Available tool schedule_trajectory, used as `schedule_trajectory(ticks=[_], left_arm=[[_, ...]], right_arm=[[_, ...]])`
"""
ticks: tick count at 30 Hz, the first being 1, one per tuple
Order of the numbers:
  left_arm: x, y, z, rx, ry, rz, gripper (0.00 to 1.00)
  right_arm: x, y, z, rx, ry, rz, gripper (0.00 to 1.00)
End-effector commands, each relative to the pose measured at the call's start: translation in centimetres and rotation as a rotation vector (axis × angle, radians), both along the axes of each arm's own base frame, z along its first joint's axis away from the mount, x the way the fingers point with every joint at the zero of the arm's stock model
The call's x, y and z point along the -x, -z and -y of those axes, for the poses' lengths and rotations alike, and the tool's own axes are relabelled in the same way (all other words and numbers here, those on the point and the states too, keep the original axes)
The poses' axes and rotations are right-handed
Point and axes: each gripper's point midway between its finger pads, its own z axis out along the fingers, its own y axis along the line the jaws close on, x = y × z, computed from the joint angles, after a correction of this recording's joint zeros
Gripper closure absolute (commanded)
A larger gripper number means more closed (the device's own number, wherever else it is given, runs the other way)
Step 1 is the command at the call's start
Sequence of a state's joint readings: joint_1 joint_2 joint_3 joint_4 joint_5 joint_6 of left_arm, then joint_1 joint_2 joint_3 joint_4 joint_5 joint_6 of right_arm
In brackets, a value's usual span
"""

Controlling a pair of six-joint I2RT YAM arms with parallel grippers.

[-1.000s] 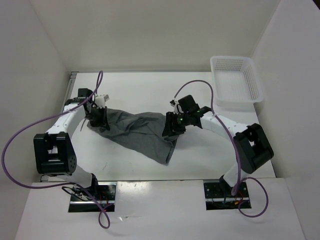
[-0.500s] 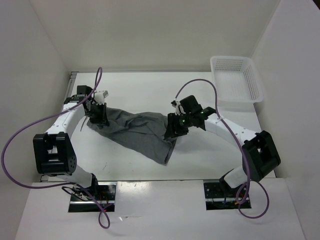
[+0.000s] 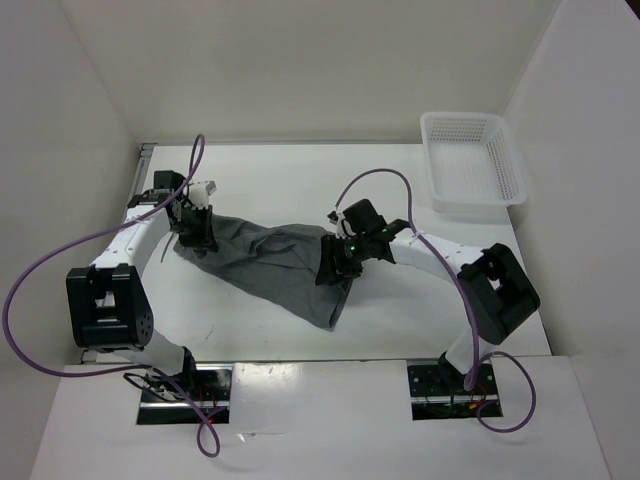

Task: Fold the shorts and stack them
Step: Fold the shorts

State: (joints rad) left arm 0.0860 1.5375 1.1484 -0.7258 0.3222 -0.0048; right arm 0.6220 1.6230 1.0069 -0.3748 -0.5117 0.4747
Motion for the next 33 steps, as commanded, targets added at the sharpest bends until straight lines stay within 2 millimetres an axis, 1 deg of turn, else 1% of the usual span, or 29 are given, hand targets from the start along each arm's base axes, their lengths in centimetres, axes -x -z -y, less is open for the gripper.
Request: schedule_trajectory(ticks=[1, 3, 5, 6, 7, 8, 9, 10, 11, 12, 13, 14, 15, 16, 17, 18, 19, 20, 21, 23, 25, 26, 27, 28, 29, 30, 31, 32, 33], left_arm=[[-1.8, -0.6, -0.2, -0.007, 0.003, 0.056, 0.99], [-1.5, -0.3, -0.2, -0.006, 0.003, 0.047, 0.99], [-1.5, -0.3, -0.2, -0.006, 0.003, 0.047, 0.99], [-1.5, -0.3, -0.2, -0.006, 0.003, 0.047, 0.99], [-1.5, -0.3, -0.2, -0.006, 0.003, 0.047, 0.99], [-1.5, -0.3, -0.2, -0.006, 0.003, 0.047, 0.99], [-1.8, -0.6, -0.2, -0.007, 0.003, 0.056, 0.99], [-1.8, -0.6, -0.2, -0.007, 0.003, 0.056, 0.99], [-1.8, -0.6, -0.2, -0.007, 0.003, 0.056, 0.99], [-1.8, -0.6, -0.2, -0.007, 0.003, 0.056, 0.99], [-2.0, -0.7, -0.2, -0.008, 0.003, 0.065, 0.99], [-2.0, -0.7, -0.2, -0.008, 0.003, 0.065, 0.99], [-2.0, -0.7, -0.1, 0.001, 0.006, 0.066, 0.99], [-2.0, -0.7, -0.1, 0.001, 0.006, 0.066, 0.99], [-2.2, -0.8, -0.1, 0.0, 0.006, 0.075, 0.99], [-2.2, -0.5, -0.1, 0.001, 0.006, 0.066, 0.99], [-2.2, -0.6, 0.0, 0.009, 0.01, 0.067, 0.99], [-2.4, -0.4, 0.2, 0.017, 0.014, 0.068, 0.99], [-2.3, -0.5, 0.5, 0.034, 0.022, 0.069, 0.99], [-3.0, -0.2, 0.8, 0.052, 0.03, 0.074, 0.99], [-3.5, -0.3, 1.4, 0.068, 0.048, 0.084, 0.99], [-4.1, -0.4, 1.3, 0.067, 0.049, 0.096, 0.99], [-4.4, -0.7, 1.8, 0.067, 0.063, 0.106, 0.99], [-4.5, -0.1, 2.4, 0.077, 0.08, 0.096, 0.99], [-5.2, -0.6, 2.6, 0.084, 0.086, 0.125, 0.99], [-5.4, -0.2, 2.9, 0.085, 0.095, 0.122, 0.99], [-6.1, -0.2, 3.1, 0.098, 0.102, 0.13, 0.99], [-6.6, -0.3, 3.9, 0.118, 0.124, 0.146, 0.99], [-7.1, 0.0, 4.1, 0.129, 0.129, 0.144, 0.99]], right_arm=[[-0.2, -0.7, -0.2, -0.007, 0.005, 0.019, 0.45], [-0.5, -0.3, 0.0, 0.007, 0.051, 0.015, 0.45], [-1.7, 0.0, -0.1, 0.019, 0.109, 0.033, 0.44], [-2.0, 0.7, 0.1, 0.041, 0.132, 0.025, 0.44], [-2.7, 0.9, 0.0, 0.051, 0.159, 0.033, 0.42], [-3.4, 1.6, 0.5, 0.088, 0.218, 0.036, 0.42], [-4.0, 1.4, 0.6, 0.096, 0.247, 0.047, 0.42], [-4.3, 2.2, 0.7, 0.113, 0.268, 0.04, 0.42], [-4.7, 2.0, 0.6, 0.106, 0.282, 0.052, 0.42], [-4.6, 2.8, 0.6, 0.114, 0.291, 0.034, 0.42], [-4.6, 3.5, 0.8, 0.131, 0.296, 0.028, 0.46], [-5.0, 3.5, 0.9, 0.134, 0.318, 0.038, 0.59], [-5.3, 4.5, 1.7, 0.179, 0.346, 0.051, 0.69], [-5.4, 4.9, 2.2, 0.204, 0.362, 0.061, 0.78], [-6.2, 5.0, 2.2, 0.205, 0.379, 0.088, 0.91], [-6.5, 5.8, 2.9, 0.239, 0.402, 0.103, 0.95], [-6.7, 5.7, 2.8, 0.231, 0.404, 0.11, 0.97], [-6.5, 6.6, 2.9, 0.251, 0.393, 0.099, 0.98], [-7.1, 6.6, 3.0, 0.249, 0.404, 0.101, 0.98], [-7.9, 7.7, 4.1, 0.29, 0.446, 0.086, 1.0], [-10.4, 7.8, 6.1, 0.344, 0.484, 0.149, 1.0], [-11.3, 7.8, 6.7, 0.366, 0.487, 0.176, 1.0], [-13.3, 7.4, 6.8, 0.367, 0.498, 0.214, 1.0], [-14.9, 7.2, 7.9, 0.378, 0.527, 0.23, 1.0], [-15.7, 7.3, 8.3, 0.395, 0.515, 0.237, 1.0], [-17.5, 6.3, 8.0, 0.381, 0.524, 0.263, 1.0], [-18.3, 7.6, 8.6, 0.409, 0.526, 0.254, 1.0], [-19.1, 7.8, 8.5, 0.423, 0.515, 0.273, 1.0], [-20.5, 7.9, 8.1, 0.422, 0.515, 0.296, 1.0]])
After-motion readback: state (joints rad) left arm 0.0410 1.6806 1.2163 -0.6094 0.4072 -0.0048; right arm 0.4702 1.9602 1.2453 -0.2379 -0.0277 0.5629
